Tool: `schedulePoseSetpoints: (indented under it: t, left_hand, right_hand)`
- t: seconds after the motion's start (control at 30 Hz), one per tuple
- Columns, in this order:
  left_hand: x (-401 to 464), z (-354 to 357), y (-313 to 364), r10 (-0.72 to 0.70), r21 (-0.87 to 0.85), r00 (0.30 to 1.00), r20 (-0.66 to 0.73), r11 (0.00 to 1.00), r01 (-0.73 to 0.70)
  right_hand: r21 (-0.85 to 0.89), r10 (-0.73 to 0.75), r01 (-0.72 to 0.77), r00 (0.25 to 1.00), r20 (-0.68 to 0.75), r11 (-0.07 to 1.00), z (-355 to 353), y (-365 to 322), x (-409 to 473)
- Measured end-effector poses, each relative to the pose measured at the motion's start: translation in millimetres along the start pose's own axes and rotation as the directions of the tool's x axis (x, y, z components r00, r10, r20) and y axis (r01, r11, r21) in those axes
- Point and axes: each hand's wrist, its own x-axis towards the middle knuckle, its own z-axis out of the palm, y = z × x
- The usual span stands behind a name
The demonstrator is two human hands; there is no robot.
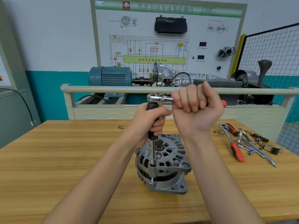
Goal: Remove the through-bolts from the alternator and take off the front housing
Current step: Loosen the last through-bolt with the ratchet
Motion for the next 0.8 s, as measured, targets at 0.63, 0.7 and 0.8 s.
schedulePoseSetpoints:
  t: [0.63,0.7,0.8]
  left_hand:
    - [-5,-22,-17,-0.112,-0.190,0.990,0.088,0.974,0.127]
    - [-10,-27,-41,-0.097,0.134,0.962,-0.256,0.982,0.135]
    - [-17,-22,-77,-0.088,0.701,0.937,-0.337,0.641,0.312]
  right_hand:
    - [0.477,0.253,-0.135,0.948,-0.192,0.868,-26,5,27]
    - [0.478,0.242,-0.119,0.948,-0.205,0.870,-27,5,26]
    - [0.474,0.232,-0.114,0.953,-0.197,0.873,-29,6,26]
